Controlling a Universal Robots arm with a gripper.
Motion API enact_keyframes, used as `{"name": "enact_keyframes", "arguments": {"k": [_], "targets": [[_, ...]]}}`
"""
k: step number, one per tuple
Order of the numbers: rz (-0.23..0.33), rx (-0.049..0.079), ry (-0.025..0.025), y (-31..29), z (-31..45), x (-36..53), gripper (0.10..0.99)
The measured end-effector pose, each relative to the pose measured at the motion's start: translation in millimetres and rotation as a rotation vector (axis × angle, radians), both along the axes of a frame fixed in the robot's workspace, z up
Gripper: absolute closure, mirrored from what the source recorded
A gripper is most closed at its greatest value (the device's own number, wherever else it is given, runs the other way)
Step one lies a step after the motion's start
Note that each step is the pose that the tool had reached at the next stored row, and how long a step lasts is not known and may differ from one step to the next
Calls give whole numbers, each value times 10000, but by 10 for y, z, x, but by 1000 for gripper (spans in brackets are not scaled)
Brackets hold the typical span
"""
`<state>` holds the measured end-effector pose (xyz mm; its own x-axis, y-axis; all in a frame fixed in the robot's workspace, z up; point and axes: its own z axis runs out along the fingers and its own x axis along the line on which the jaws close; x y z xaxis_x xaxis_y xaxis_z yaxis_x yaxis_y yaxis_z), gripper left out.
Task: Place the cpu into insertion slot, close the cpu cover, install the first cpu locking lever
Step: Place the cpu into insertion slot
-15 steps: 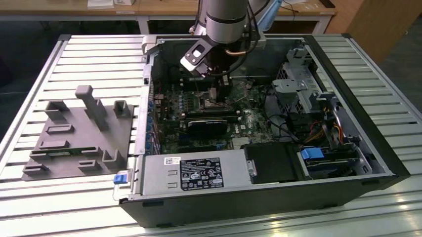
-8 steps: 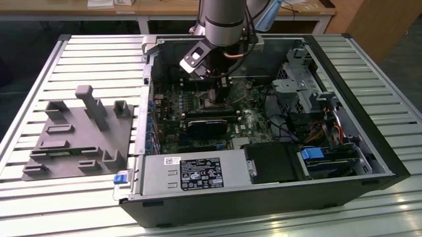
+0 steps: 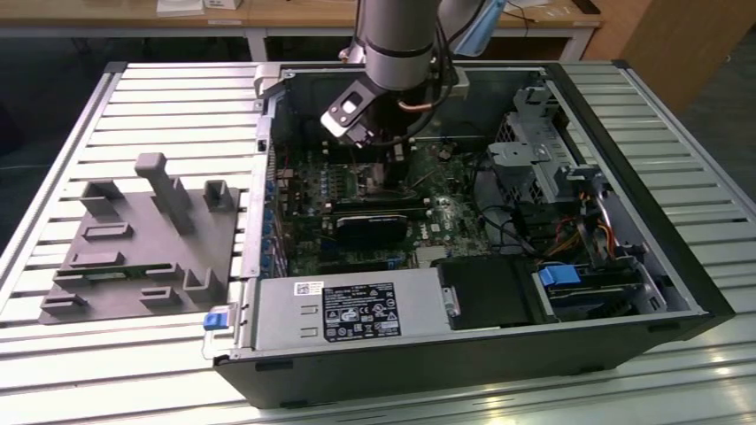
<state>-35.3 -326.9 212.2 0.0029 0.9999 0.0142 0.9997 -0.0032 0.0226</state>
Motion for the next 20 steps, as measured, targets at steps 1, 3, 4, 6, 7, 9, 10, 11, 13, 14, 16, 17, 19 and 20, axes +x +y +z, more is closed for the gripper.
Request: {"name": "enact_keyframes", "arguments": {"k": [1, 3, 4, 6, 7, 9, 10, 11, 13, 14, 16, 17, 19, 20], "targets": [[-6, 0, 0, 5, -12, -4, 549], [-18, 0, 1, 14, -37, -15, 549], [-25, 0, 0, 18, -47, -23, 549], [-40, 1, 0, 23, -63, -43, 549], [-48, 0, 0, 26, -70, -52, 549], [-63, 0, 0, 32, -87, -61, 549], [-72, 1, 0, 36, -100, -64, 549], [-81, 1, 0, 39, -112, -67, 549], [-99, 0, 0, 47, -135, -72, 549], [-106, 0, 1, 51, -143, -73, 549], [-110, -1, 1, 53, -151, -74, 549], [-111, -2, 2, 53, -152, -74, 549], [-113, 0, 1, 53, -153, -75, 549], [-113, 6, -1, 54, -157, -75, 549]]}}
